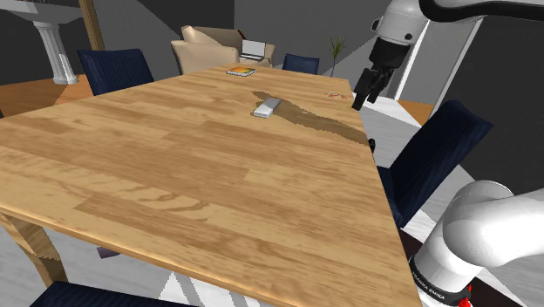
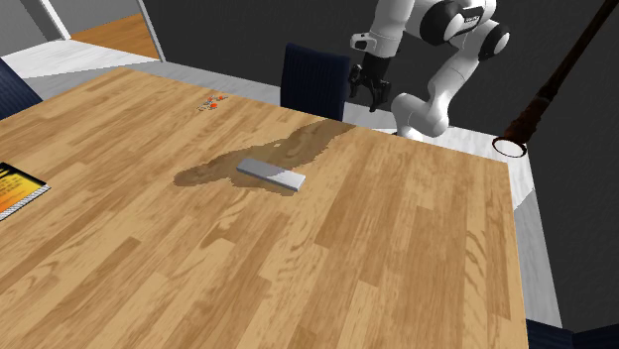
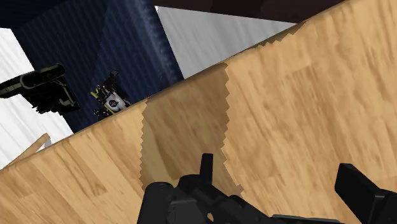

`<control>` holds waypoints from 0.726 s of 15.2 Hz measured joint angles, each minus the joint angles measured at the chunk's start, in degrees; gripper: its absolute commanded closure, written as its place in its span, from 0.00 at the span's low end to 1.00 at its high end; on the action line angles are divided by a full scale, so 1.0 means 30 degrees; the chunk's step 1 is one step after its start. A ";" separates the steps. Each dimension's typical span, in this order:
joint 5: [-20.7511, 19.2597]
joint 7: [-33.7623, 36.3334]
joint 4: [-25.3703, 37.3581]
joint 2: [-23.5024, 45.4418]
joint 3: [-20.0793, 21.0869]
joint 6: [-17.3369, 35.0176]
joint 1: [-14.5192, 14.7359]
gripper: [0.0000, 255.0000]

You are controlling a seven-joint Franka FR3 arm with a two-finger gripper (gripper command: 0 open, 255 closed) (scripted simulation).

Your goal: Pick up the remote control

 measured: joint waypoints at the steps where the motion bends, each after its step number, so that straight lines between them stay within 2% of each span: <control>1: 0.0000 0.0000 0.0000 0.0000 0.0000 0.0000 0.0000 0.00; 6: 0.0580 0.2839 0.1741 0.2964 0.1276 0.0747 -0.0563 0.00; 11: 0.0727 0.6123 0.4529 0.6971 0.2388 0.1375 -0.1374 0.00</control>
